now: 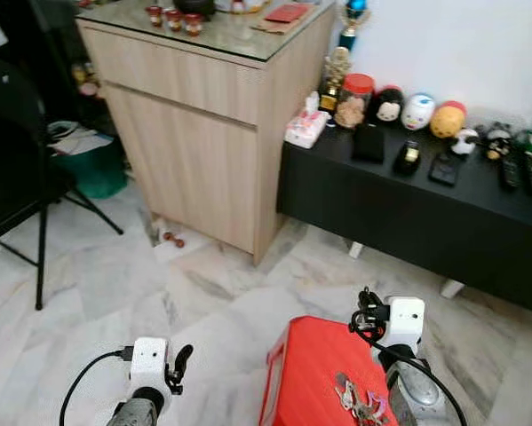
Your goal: Hang keys on a hook
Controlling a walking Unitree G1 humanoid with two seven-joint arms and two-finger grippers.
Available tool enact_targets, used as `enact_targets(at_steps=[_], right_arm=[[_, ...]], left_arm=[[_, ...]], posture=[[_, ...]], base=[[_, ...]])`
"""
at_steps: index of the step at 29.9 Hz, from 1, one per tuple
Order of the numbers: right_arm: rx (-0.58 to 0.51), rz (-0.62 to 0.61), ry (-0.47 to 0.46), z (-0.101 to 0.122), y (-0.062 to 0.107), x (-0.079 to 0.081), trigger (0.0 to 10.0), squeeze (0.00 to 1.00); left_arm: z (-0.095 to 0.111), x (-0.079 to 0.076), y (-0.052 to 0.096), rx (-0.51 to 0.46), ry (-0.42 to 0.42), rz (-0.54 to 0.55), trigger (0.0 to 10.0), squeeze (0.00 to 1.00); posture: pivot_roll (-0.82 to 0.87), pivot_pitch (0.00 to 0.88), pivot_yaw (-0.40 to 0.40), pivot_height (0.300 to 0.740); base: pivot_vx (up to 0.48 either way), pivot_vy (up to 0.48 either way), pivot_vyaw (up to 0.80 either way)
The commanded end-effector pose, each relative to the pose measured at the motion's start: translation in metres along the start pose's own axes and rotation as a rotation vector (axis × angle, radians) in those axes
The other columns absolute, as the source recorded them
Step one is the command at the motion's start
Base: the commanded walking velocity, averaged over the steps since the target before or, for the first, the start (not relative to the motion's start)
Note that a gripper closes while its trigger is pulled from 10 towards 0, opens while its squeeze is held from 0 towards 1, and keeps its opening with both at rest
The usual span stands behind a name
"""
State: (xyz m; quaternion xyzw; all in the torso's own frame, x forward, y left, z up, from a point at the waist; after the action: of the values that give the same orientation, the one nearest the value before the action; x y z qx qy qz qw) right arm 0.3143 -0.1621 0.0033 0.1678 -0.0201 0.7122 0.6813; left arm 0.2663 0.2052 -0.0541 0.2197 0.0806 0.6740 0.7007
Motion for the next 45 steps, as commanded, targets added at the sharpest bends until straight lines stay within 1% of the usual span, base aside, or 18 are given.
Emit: enact_targets(at_steps=[1, 11, 20, 32, 35, 36, 40, 45], right_arm=[[-0.009, -0.011, -0.001, 0.002, -0.001, -0.003, 10.0, 0.00], [-0.016, -0.032, -0.008, 0.005, -0.003, -0.006, 10.0, 0.00], [-0.023, -0.049, -0.002, 0.009, -0.006, -0.008, 10.0, 0.00], [-0.020, -0.095, -0.042, 0.008, -0.007, -0.013, 10.0, 0.00], [-0.015, -0.101, -0.025, 0.008, -0.008, -0.015, 10.0, 0.00], [-0.017, -0.105, -0.007, 0.009, -0.009, -0.016, 10.0, 0.00], [-0.025, -0.114, -0.015, 0.011, -0.009, -0.017, 10.0, 0.00], [-0.030, -0.131, -0.003, 0.012, -0.009, -0.020, 10.0, 0.00]], left_arm=[[-0.008, -0.001, 0.004, 0.018, -0.010, -0.008, 10.0, 0.00], [-0.007, -0.007, 0.002, 0.017, 0.000, -0.021, 10.0, 0.00], [-0.006, -0.007, 0.000, 0.016, -0.001, -0.023, 10.0, 0.00], [-0.010, -0.009, 0.001, 0.025, 0.002, -0.037, 10.0, 0.00], [-0.010, -0.010, 0.001, 0.026, 0.001, -0.036, 10.0, 0.00], [-0.010, -0.010, 0.001, 0.026, 0.001, -0.036, 10.0, 0.00], [-0.011, -0.010, 0.001, 0.029, -0.001, -0.036, 10.0, 0.00], [-0.012, -0.010, 0.001, 0.033, -0.005, -0.039, 10.0, 0.00]], posture=[[0.15, 0.016, -0.066, 0.740], [0.15, 0.012, -0.067, 0.740], [0.15, 0.002, -0.065, 0.740], [0.15, 0.000, -0.059, 0.740], [0.15, 0.000, -0.059, 0.740], [0.15, 0.000, -0.059, 0.740], [0.15, 0.000, -0.059, 0.740], [0.15, 0.000, -0.060, 0.740]], base=[[-0.259, 0.000, 0.00], [-0.318, 0.000, 0.00], [-0.336, 0.000, 0.00], [-0.339, 0.000, 0.00], [-0.342, 0.000, 0.00], [-0.341, 0.000, -0.80], [-0.291, 0.000, -0.80], [0.000, 0.000, -0.80]])
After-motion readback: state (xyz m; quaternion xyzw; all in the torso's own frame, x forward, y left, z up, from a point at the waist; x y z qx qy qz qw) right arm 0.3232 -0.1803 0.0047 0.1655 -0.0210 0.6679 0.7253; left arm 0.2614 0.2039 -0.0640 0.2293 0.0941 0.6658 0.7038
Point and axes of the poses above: a point about 5 cm out from each wrist's last joint towards the gripper, its own y axis pointing back from the gripper into the wrist, its own z axis along the axis of the wrist's last joint, x = y × z, the point moved 5 cm from there along -y, pointing out of the wrist towards the gripper, and after that the axes turned 10 degrees about -y, right-handed, at the moved point
